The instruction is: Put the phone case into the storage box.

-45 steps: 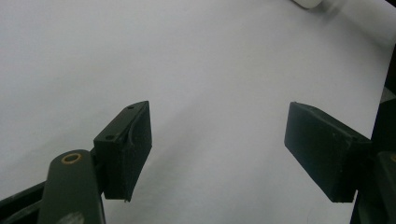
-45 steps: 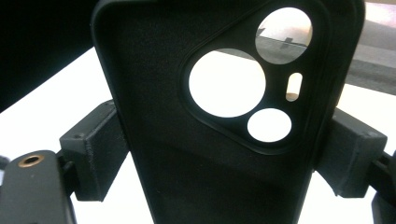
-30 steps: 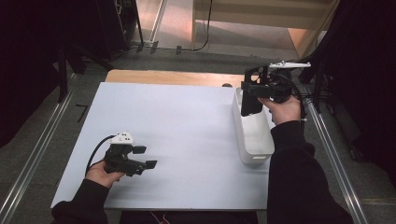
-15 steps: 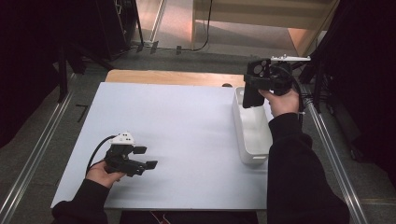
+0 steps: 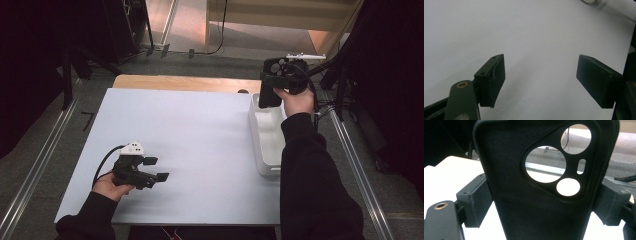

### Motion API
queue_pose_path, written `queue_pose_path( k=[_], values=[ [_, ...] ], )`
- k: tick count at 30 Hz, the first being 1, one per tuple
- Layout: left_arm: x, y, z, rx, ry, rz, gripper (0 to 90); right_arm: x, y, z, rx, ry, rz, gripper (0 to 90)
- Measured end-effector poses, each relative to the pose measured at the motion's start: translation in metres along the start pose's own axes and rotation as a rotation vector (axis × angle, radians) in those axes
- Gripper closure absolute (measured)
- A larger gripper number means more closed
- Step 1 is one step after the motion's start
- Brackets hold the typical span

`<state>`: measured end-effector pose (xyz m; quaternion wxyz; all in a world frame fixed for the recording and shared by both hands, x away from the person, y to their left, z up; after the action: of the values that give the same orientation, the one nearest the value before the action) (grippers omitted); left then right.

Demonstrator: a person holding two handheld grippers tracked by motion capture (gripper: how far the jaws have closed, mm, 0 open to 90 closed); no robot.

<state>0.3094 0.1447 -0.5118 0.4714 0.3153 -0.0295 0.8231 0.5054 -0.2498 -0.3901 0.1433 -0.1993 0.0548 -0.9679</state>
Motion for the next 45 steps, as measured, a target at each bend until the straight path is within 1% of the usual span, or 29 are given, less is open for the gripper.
queue_pose_path(
  k=[3,7,11,12,16,19,22,26,30,32,34,35,40,45],
  values=[
    [0.0,0.0,0.0,0.0,0.004,-0.001,23.1,-0.004,0.002,0.001,-0.006,0.007,-0.009,12.2],
    [-0.001,0.0,0.0,-0.005,-0.003,0.001,23.1,-0.01,0.004,0.002,-0.017,0.014,-0.02,12.2],
    [-0.001,0.0,0.0,-0.006,-0.001,-0.002,23.1,-0.017,0.007,-0.001,-0.031,0.012,-0.031,12.2],
    [-0.001,0.0,0.0,-0.006,-0.001,-0.003,23.1,-0.019,0.008,-0.002,-0.026,0.012,-0.039,12.2],
    [0.0,0.0,0.0,-0.005,-0.003,-0.002,23.1,-0.024,0.011,-0.004,-0.038,0.012,-0.058,12.2],
    [0.0,0.0,0.0,-0.005,-0.004,-0.004,23.1,-0.027,0.014,-0.005,-0.044,0.023,-0.063,12.2],
    [0.0,0.0,0.0,-0.002,0.002,-0.004,23.1,-0.031,0.015,-0.007,-0.047,0.017,-0.069,12.2],
    [0.0,0.0,0.0,-0.006,-0.003,-0.006,23.1,-0.035,0.017,-0.01,-0.062,0.016,-0.072,12.2],
    [0.0,0.0,0.0,-0.005,0.001,-0.007,23.1,-0.037,0.018,-0.009,-0.056,0.029,-0.082,12.2],
    [0.0,0.0,0.001,-0.005,0.001,-0.008,23.1,-0.039,0.019,-0.01,-0.055,0.027,-0.089,12.2],
    [0.0,0.0,0.001,-0.006,0.002,-0.007,23.1,-0.041,0.02,-0.012,-0.071,0.028,-0.081,12.2],
    [0.0,0.0,0.001,-0.006,0.001,-0.007,23.1,-0.042,0.021,-0.013,-0.074,0.025,-0.085,12.2],
    [0.0,0.0,0.001,-0.004,0.003,-0.008,23.1,-0.047,0.02,-0.016,-0.057,0.028,-0.096,12.2],
    [0.0,0.0,0.001,-0.007,0.001,-0.011,23.1,-0.052,0.021,-0.022,-0.042,0.026,-0.121,12.1]
  ],
)
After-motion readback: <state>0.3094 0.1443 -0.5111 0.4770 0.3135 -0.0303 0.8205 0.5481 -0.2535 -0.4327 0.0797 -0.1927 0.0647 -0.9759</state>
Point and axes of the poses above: each handheld gripper's, and its own axes: x roughly backward along the jaws, z roughly out of its top, y roughly to its right, the point moved 8 cm from there along -x, roughly forward along the jaws, and after that the axes turned 10 degrees about y, right-handed, at the moved point
